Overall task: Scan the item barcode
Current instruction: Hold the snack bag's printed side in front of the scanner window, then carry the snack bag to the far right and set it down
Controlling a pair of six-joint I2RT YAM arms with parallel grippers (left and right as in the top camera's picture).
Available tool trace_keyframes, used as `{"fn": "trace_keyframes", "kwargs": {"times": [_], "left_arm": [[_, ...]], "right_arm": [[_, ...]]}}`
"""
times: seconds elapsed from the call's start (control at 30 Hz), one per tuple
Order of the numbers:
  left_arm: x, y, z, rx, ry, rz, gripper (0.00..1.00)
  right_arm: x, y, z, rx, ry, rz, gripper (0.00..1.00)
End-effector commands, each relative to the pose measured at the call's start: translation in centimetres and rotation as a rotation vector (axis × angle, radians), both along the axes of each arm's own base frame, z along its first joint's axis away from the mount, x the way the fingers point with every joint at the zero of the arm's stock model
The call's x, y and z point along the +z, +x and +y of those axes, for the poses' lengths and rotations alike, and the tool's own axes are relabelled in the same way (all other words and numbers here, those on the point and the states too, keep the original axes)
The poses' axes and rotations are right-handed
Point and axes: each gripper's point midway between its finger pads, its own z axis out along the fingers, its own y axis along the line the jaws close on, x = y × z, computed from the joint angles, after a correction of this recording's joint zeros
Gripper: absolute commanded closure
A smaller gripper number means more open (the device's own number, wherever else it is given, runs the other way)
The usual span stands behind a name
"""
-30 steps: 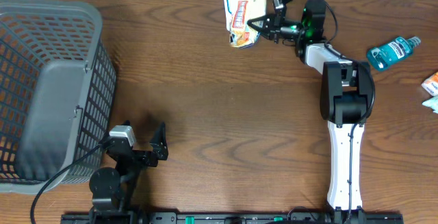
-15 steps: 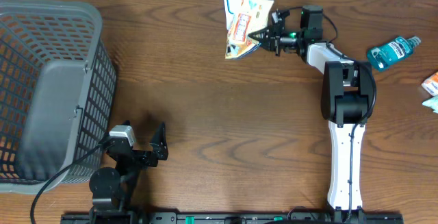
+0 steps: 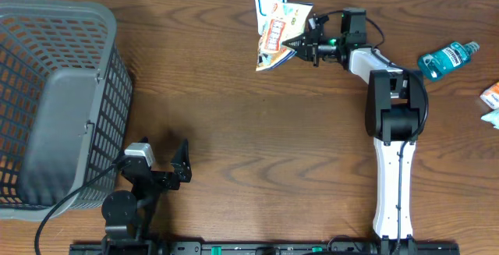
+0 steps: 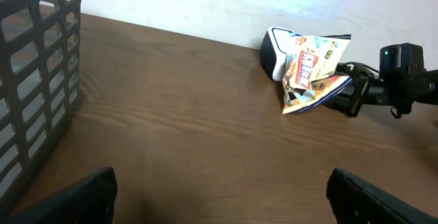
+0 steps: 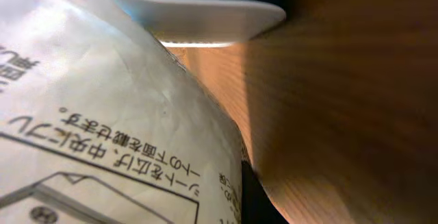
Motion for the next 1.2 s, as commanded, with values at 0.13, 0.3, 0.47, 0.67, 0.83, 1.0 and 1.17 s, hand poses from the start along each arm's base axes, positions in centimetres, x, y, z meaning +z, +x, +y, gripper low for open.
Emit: {"fn": "trace_keyframes", "kwargs": {"times": [0.13, 0.3, 0.47, 0.67, 0.83, 1.0, 1.17], "left_arm": [[-1.2, -0.1, -0.3, -0.016, 0.007, 0.030, 0.02], [-1.2, -0.1, -0.3, -0.016, 0.007, 0.030, 0.02], [-1.2, -0.1, -0.3, -0.017, 0.007, 0.030, 0.02], [-1.2, -0.1, -0.3, -0.016, 0.007, 0.030, 0.02], [-1.2, -0.1, -0.3, -0.017, 0.007, 0.030, 0.02], [-1.2, -0.1, -0.3, -0.016, 0.007, 0.030, 0.02], [-1.2, -0.1, -0.3, -0.017, 0.007, 0.030, 0.02]], "right_arm": [[1.4, 2.6, 1.4, -0.084, -0.100, -0.193, 0.99], [4.9, 3.3, 0.2, -0.113, -0.149, -0.276, 0.98], [6.2, 2.5, -5.9, -0.237, -0.632, -0.292, 0.98], [15.0, -2.8, -16.0, -0.311, -1.283, -0.370, 0.99], [22.5, -9.9, -24.6, -0.500, -1.673, -0.240, 0.99], [25.3, -16.9, -31.8, -0.731, -1.880, 0.047, 0.99], [21.4, -20.6, -35.3, -0.813, -1.815, 0.331, 0.99]]}}
